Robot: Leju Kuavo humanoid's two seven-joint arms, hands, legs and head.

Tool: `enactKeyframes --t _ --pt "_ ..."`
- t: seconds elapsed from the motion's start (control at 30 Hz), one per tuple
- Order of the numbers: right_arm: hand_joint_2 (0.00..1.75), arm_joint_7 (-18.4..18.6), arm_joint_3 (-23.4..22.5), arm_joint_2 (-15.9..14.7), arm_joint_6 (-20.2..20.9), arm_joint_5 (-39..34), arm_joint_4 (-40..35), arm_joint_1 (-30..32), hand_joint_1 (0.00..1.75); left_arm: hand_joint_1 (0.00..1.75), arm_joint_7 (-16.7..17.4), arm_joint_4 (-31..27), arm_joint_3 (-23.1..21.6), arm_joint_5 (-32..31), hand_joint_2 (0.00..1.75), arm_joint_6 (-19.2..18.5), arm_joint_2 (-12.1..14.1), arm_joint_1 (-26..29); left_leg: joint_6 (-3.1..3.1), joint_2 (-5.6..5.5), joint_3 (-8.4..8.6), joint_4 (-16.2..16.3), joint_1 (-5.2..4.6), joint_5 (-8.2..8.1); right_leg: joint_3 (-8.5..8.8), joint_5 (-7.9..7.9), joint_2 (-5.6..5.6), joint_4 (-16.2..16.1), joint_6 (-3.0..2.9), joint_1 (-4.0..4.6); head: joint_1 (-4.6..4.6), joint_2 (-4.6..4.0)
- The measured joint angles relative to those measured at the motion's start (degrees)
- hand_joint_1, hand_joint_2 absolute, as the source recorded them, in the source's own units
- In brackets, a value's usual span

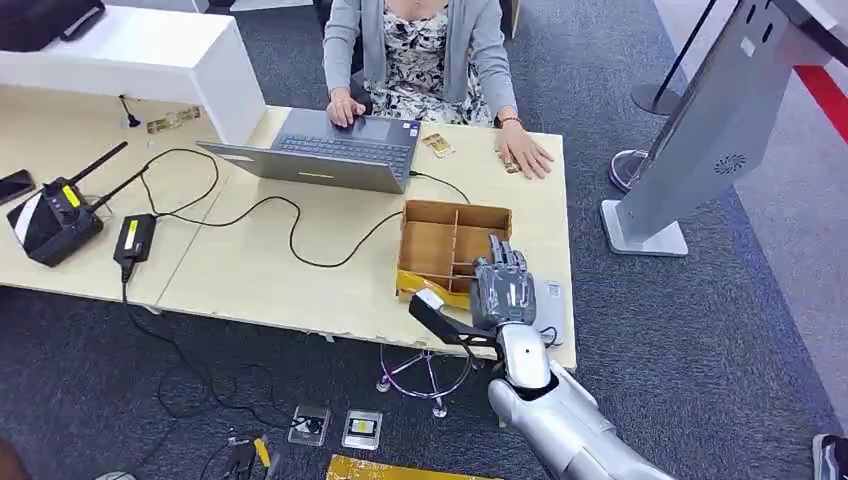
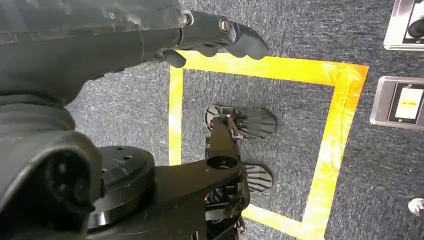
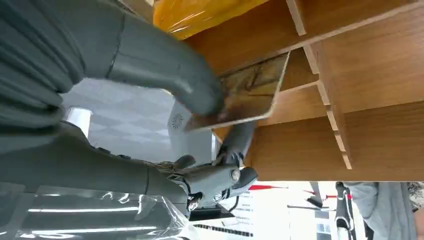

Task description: Pass the card to the sensor for recognition and then transmit it.

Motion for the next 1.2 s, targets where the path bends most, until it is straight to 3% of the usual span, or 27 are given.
enactKeyframes --t 0.8,1.13,1.2 --pt "1.75 -3.8 -0.4 3.7 -1.2 -0.7 3.6 -0.9 1.75 0.00 -1.2 0.0 0.6 0.5 0.00 0.7 0.0 0.9 0.00 0.02 0.00 0.0 0.01 0.00 0.00 0.00 0.01 0.0 0.00 0.02 0.00 0.00" --pt "1.75 -1.5 -0.4 4.1 -2.4 2.6 3.8 -4.6 1.75 0.00 -2.7 0.1 1.5 -0.1 0.00 0.6 0.0 1.3 -0.04 0.02 0.10 0.1 0.00 0.08 -0.15 0.03 0.01 0.0 -0.01 0.02 0.02 0.00" --pt "1.75 -0.7 -0.4 4.1 -2.3 4.1 3.3 -6.1 1.75 0.00 -2.6 -0.7 1.5 -4.9 0.00 7.2 -1.8 -1.5 0.00 0.00 -0.24 0.2 -0.02 0.27 -0.48 0.29 -0.05 0.0 0.02 0.02 -0.04 0.00"
